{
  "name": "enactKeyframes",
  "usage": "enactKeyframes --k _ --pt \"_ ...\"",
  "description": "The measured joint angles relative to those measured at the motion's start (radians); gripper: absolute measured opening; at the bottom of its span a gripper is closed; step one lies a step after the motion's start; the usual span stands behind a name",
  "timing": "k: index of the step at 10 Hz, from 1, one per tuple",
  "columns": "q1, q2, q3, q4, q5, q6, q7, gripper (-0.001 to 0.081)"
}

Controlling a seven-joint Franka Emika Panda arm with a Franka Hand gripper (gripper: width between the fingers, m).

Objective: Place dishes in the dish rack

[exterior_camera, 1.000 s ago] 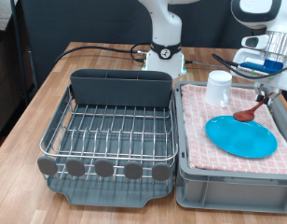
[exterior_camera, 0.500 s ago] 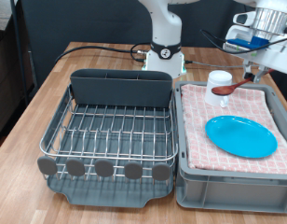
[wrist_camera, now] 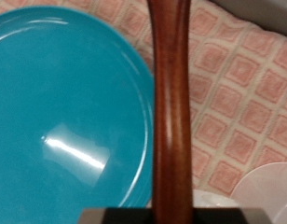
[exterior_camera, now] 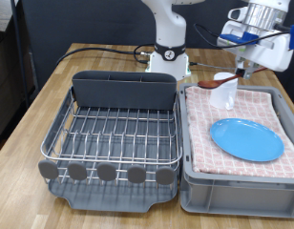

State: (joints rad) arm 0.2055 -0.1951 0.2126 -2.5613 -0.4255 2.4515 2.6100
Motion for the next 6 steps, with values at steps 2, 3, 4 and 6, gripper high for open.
enactKeyframes --k 2,3,4,6 --pt "-0.001 -0.068 -0.033 -0.053 0.044 -0.023 -0.002 0.0091" --pt "-0.004 -0.102 -0.049 -0.08 0.061 -0.031 0.0 0.0091" --pt "-0.007 -0.137 -0.065 -0.105 0.075 -0.047 0.002 0.0091" --pt "-0.02 -0.208 -0.091 -0.148 0.1 -0.097 0.012 0.0091"
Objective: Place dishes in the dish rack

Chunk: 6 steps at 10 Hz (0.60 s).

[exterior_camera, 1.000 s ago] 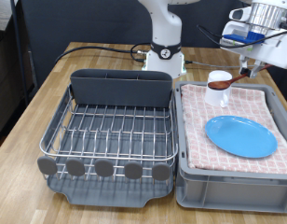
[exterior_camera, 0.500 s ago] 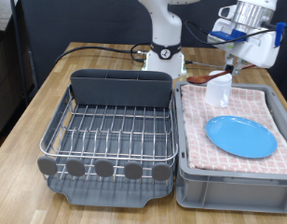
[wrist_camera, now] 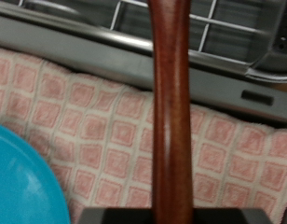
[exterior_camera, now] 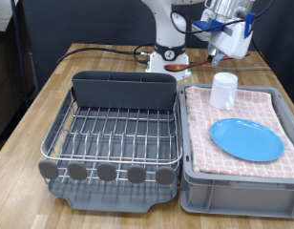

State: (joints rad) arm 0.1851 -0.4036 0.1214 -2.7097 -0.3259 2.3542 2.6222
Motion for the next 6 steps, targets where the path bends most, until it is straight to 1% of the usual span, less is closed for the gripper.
enactKeyframes --k 2,3,4,6 --pt "-0.014 -0.08 -0.02 -0.047 0.022 -0.036 0.002 0.0091" --pt "-0.013 -0.077 -0.019 -0.046 0.021 -0.034 -0.014 0.0091" --pt "-0.015 -0.076 -0.022 -0.049 0.022 -0.036 -0.007 0.0091" --pt "-0.037 -0.082 -0.045 -0.079 0.025 -0.036 -0.002 0.0091"
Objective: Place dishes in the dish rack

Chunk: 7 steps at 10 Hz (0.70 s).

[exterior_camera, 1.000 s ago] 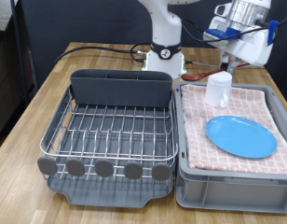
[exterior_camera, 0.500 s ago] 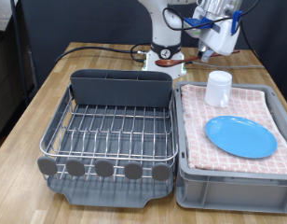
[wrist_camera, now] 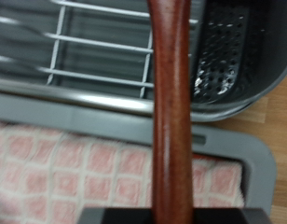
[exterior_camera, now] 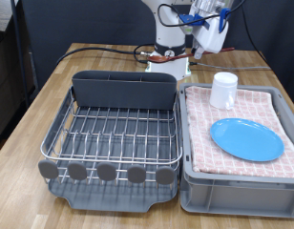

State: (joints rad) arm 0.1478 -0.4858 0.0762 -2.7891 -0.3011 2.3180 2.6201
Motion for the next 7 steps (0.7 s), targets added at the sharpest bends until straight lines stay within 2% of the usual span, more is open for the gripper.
enactKeyframes --k 4,5,7 --pt "-0.078 -0.044 -0.067 -0.057 -0.002 0.0 -0.012 0.0091" --pt "-0.084 -0.06 -0.098 -0.069 0.003 0.004 -0.026 0.0091" --pt "-0.056 -0.078 -0.213 -0.084 0.098 0.016 -0.141 0.0091"
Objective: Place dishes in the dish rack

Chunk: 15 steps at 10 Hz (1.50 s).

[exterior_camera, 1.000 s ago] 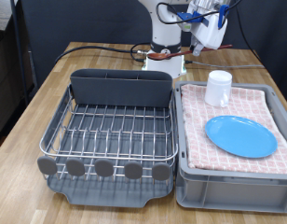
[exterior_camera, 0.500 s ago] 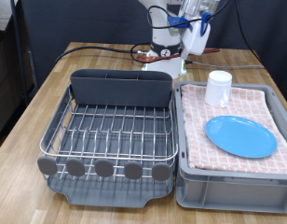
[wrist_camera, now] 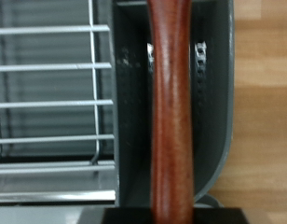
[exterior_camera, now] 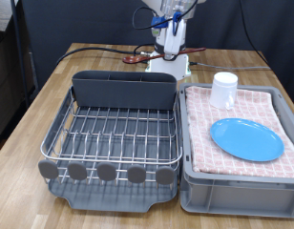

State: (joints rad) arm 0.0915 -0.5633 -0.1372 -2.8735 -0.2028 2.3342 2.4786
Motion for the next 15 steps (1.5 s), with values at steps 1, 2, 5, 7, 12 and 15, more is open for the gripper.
enactKeyframes --k 1,2,5,7,12,15 --pt "0.015 -0.001 -0.052 -0.003 0.04 0.005 -0.055 0.0091" --pt "0.03 -0.001 -0.096 -0.007 0.072 0.023 -0.106 0.0091" --pt "0.071 -0.001 -0.207 -0.014 0.156 0.045 -0.229 0.0091" --pt "0.08 -0.001 -0.257 -0.016 0.183 0.045 -0.283 0.0091" --pt "0.101 0.009 -0.42 -0.021 0.24 0.055 -0.477 0.0091" --pt "0.102 0.052 -0.473 -0.042 0.24 0.152 -0.51 0.0118"
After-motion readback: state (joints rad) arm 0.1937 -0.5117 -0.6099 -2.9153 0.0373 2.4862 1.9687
